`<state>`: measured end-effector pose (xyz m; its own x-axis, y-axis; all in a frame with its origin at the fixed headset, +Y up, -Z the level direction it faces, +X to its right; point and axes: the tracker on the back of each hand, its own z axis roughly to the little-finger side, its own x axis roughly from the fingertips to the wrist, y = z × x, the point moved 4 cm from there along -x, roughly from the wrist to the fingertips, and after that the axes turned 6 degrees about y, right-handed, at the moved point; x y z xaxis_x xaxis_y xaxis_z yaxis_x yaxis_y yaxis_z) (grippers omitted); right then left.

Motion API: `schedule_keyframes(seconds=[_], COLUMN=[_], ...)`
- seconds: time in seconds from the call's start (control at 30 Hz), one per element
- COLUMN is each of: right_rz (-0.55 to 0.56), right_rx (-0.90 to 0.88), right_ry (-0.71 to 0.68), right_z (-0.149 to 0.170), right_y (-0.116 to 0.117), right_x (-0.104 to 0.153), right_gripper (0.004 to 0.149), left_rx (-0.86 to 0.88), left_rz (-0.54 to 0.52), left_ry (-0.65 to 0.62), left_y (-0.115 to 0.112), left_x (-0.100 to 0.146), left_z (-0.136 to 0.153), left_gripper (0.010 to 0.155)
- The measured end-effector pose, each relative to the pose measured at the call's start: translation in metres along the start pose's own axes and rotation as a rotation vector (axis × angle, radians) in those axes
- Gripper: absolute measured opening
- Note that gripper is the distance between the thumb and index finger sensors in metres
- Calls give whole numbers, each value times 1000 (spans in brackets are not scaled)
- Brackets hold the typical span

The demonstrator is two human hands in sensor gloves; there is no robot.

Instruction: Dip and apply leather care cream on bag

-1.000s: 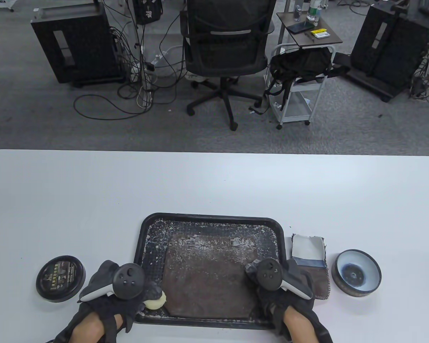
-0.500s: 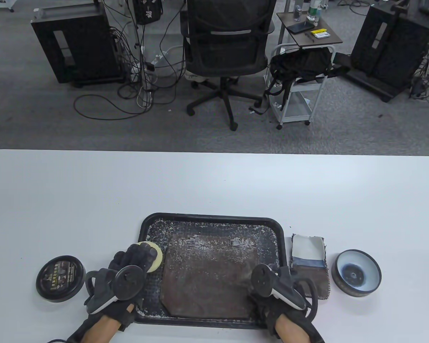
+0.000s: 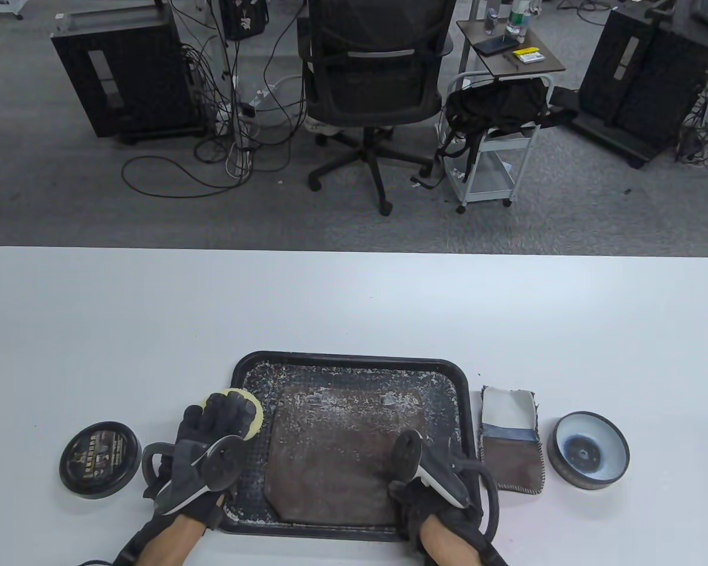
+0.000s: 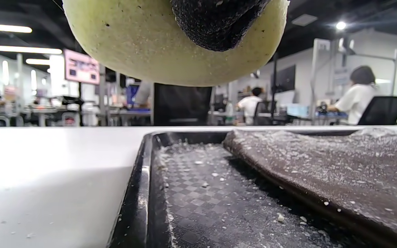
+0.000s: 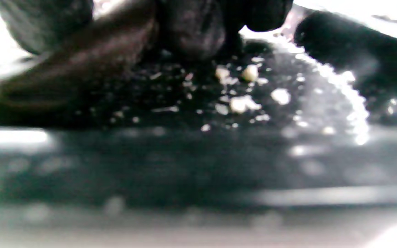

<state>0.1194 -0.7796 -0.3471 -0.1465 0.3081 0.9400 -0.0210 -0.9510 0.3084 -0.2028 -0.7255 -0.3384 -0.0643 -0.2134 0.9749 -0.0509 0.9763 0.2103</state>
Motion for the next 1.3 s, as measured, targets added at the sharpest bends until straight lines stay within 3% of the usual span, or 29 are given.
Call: schedule_keyframes(seconds=[0.2, 0.47, 0.83, 1.3], right_rz=[65, 207, 415, 787], right_rx=[-79, -339, -349, -227], right_ry=[-65, -185, -127, 21], right_z=[1, 20, 58, 119], right_y=[-15, -45, -80, -131], right_x=[4, 8, 17, 60], right_gripper=[49, 42, 39, 41], left_rx=[0, 5, 13, 35], left_rz=[7, -4, 1, -7], left_ry=[13, 21, 36, 54], left_y=[0, 1, 1, 4], left_x=[0, 1, 3, 5], left_z=[5, 7, 10, 16], left_gripper=[56, 56, 56, 56])
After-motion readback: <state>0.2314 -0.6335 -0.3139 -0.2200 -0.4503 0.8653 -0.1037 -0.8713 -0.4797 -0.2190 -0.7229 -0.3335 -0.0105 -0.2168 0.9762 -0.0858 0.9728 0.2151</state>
